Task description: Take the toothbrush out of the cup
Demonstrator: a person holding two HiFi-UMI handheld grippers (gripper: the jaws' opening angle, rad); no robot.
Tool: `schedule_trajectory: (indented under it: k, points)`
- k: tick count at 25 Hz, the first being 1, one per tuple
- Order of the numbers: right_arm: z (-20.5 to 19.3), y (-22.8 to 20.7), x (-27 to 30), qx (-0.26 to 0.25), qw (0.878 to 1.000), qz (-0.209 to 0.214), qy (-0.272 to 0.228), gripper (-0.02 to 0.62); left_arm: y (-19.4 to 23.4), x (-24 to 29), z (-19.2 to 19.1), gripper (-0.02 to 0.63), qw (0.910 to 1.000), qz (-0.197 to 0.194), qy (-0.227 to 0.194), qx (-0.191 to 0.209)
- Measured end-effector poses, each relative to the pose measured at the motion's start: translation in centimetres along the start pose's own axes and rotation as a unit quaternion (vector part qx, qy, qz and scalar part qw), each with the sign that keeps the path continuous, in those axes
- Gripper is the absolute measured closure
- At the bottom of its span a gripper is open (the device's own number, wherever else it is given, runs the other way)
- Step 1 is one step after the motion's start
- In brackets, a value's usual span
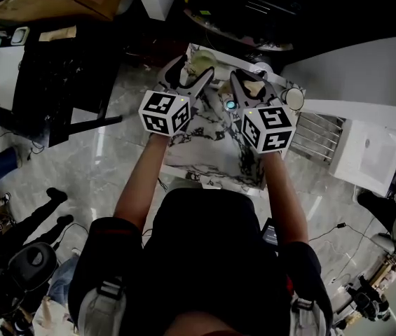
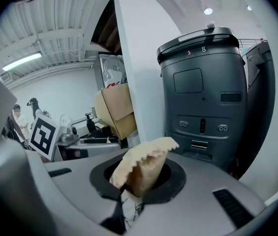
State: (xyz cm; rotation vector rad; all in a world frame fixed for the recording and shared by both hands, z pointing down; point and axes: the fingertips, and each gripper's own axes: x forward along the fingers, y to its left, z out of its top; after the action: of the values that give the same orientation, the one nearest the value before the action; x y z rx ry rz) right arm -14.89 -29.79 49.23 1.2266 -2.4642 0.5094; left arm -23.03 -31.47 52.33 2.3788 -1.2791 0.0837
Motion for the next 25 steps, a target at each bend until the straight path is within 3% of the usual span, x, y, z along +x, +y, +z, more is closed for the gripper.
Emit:
schedule_trajectory:
  k: [19, 25]
  points:
    - [-0.4, -2.0, -1.0, 0.022, 0.999, -0.024, 0.006, 0.535, -0.4, 3.0, -1.2, 0.299, 0.999, -0.021, 0.036, 0.014]
    - [-0.4, -1.9, -0.9, 0.025, 0.999, -0.021, 0.005, 0.535, 0.2, 2.9, -1.7, 0.36, 0.9983, -0.008, 0.05, 0.031]
